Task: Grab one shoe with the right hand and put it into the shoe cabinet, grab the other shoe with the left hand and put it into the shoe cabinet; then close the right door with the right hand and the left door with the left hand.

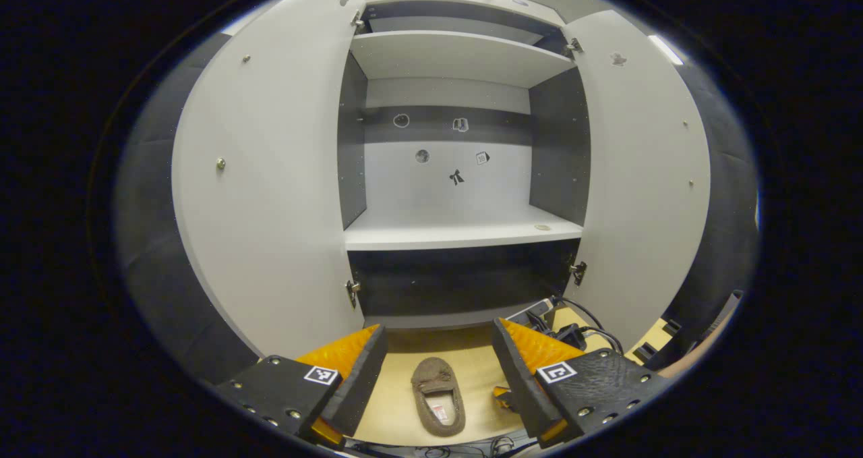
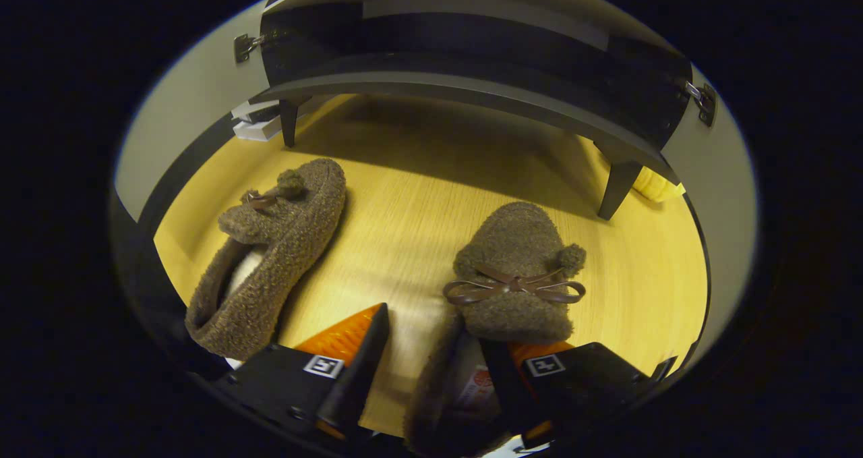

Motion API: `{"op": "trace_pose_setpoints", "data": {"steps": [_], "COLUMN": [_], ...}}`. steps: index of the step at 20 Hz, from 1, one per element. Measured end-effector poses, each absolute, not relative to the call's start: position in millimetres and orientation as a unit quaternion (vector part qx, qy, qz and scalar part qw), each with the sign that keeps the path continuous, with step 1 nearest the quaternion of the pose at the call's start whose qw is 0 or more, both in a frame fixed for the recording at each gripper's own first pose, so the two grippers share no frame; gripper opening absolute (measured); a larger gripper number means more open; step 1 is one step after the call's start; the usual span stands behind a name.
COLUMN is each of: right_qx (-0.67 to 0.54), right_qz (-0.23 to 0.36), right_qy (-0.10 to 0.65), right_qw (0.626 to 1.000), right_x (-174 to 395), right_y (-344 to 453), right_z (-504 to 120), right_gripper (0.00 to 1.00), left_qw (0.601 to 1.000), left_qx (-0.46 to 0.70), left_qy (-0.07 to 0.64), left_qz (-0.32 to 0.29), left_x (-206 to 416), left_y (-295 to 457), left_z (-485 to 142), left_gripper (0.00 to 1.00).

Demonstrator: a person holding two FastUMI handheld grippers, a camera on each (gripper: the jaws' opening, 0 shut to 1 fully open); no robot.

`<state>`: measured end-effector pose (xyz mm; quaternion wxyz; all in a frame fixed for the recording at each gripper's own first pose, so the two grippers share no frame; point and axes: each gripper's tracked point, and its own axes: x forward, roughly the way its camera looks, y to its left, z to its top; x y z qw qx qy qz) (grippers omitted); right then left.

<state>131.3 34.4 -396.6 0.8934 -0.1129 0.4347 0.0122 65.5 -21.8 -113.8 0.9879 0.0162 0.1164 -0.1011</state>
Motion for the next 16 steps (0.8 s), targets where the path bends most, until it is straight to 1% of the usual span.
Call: {"op": "trace_pose_setpoints", "data": {"steps": [2, 3, 5, 6, 7, 9, 12, 16], "right_qx": [-0.124, -0.131, -0.142, -0.147, -0.141, -0.108, -0.087, -0.038], "right_qz": [0.004, 0.004, -0.006, -0.001, 0.008, 0.021, 0.022, 0.006], "right_qy": [0.436, 0.440, 0.439, 0.442, 0.443, 0.461, 0.450, 0.433], "right_qw": [0.891, 0.888, 0.887, 0.885, 0.885, 0.881, 0.889, 0.900], "right_x": [129.1, 131.9, 131.7, 134.1, 133.5, 125.9, 123.5, 111.5], "right_y": [30.2, 29.5, 27.6, 25.2, 26.8, 26.5, 22.4, 16.7], "right_z": [-388.2, -398.0, -393.0, -398.0, -397.9, -392.8, -374.4, -340.0], "right_gripper": [0.29, 0.31, 0.31, 0.14, 0.14, 0.02, 0.02, 0.02], "left_qw": [0.988, 0.988, 0.989, 0.989, 0.990, 0.990, 0.990, 0.990], "left_qx": [0.016, 0.016, 0.018, 0.020, 0.022, 0.024, 0.022, 0.016], "left_qy": [0.115, 0.114, 0.107, 0.104, 0.101, 0.097, 0.095, 0.097], "left_qz": [-0.098, -0.099, -0.099, -0.100, -0.100, -0.099, -0.099, -0.100], "left_x": [66.7, 66.0, 66.0, 65.2, 64.6, 64.7, 62.9, 60.1], "left_y": [-23.5, -25.0, -27.3, -27.6, -27.7, -26.1, -23.1, -17.2], "left_z": [-112.9, -113.3, -109.8, -108.4, -106.9, -104.3, -105.3, -109.2], "left_gripper": [0.90, 0.90, 0.90, 0.90, 0.90, 0.90, 0.90, 0.90]}}
